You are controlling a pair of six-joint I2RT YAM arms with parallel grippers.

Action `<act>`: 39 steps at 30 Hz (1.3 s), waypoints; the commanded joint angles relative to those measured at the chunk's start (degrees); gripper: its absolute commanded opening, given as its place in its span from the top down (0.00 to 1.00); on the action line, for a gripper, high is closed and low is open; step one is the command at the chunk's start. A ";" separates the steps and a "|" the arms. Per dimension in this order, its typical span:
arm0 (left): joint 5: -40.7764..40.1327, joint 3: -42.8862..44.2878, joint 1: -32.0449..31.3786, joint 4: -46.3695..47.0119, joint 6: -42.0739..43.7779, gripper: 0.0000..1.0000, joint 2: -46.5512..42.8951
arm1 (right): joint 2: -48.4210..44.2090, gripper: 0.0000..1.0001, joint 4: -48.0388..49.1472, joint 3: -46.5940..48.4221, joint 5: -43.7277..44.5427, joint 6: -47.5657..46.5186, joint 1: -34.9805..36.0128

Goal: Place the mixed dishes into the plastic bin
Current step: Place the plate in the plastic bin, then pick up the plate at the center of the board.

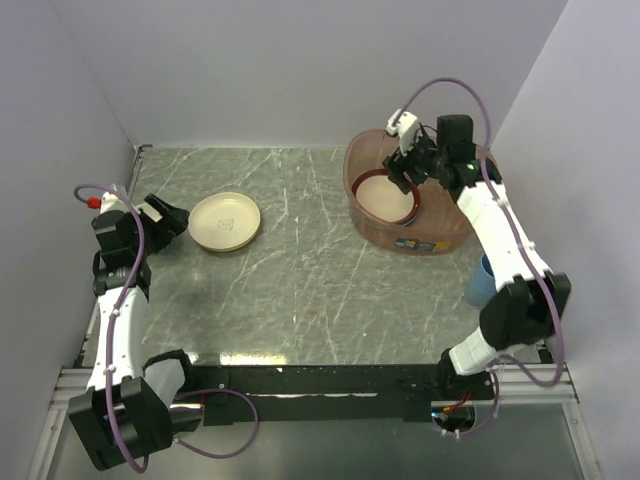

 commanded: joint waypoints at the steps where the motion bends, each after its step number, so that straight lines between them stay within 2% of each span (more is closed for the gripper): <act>1: 5.34 0.07 -0.05 2.80 -0.64 0.01 1.83 | -10.63 0.16 6.40 -6.84 -9.89 17.20 -0.25; 3: 6.48 -0.37 -0.14 2.98 -0.91 0.01 2.01 | -14.68 0.10 10.34 -10.20 -13.24 22.11 -0.34; 5: 7.45 -0.81 -0.05 2.63 -1.26 0.01 1.83 | -18.71 0.01 11.85 -14.77 -14.30 22.76 -0.51; 8: 7.89 -1.77 -0.05 0.96 -1.61 0.01 0.78 | -23.98 0.00 14.92 -20.13 -15.26 25.38 -1.13; 11: 9.56 -2.30 -0.05 -2.19 -2.75 0.01 -0.97 | -29.52 0.00 24.13 -28.21 -20.61 33.45 -4.46; 14: 11.49 -3.27 -0.05 -4.22 -5.21 0.01 -3.60 | -30.42 0.00 31.61 -32.61 -29.49 44.86 -10.43; 15: 11.93 -3.44 -0.05 -4.75 -5.74 0.01 -4.14 | -30.77 0.00 38.33 -34.28 -30.99 51.52 -12.45; 18: 12.72 -3.80 -0.05 -6.85 -7.32 0.01 -5.72 | -31.30 0.00 48.47 -40.52 -36.53 60.78 -19.13; 19: 13.08 -3.71 -0.05 -7.30 -7.67 0.01 -5.81 | -31.30 0.00 48.51 -40.97 -36.80 61.07 -21.15; 25: 11.50 -1.69 -1.10 -11.78 -10.48 0.01 -5.73 | -32.80 0.00 49.30 -44.40 -38.38 59.93 -22.66; 28: 7.82 0.06 -4.08 -13.45 -11.80 0.01 -5.46 | -32.62 0.00 49.21 -44.23 -39.52 59.94 -22.66; 32: -4.20 3.49 -10.84 -18.28 -13.56 0.01 -3.28 | -32.10 0.00 47.63 -43.79 -39.79 58.79 -22.75; 37: -15.03 6.04 -16.73 -21.98 -17.69 0.01 0.95 | -31.48 0.00 47.10 -43.52 -40.14 58.62 -22.66; 39: -19.84 7.27 -17.28 -23.47 -19.88 0.01 3.76 | -31.48 0.00 47.10 -43.70 -40.14 58.35 -22.66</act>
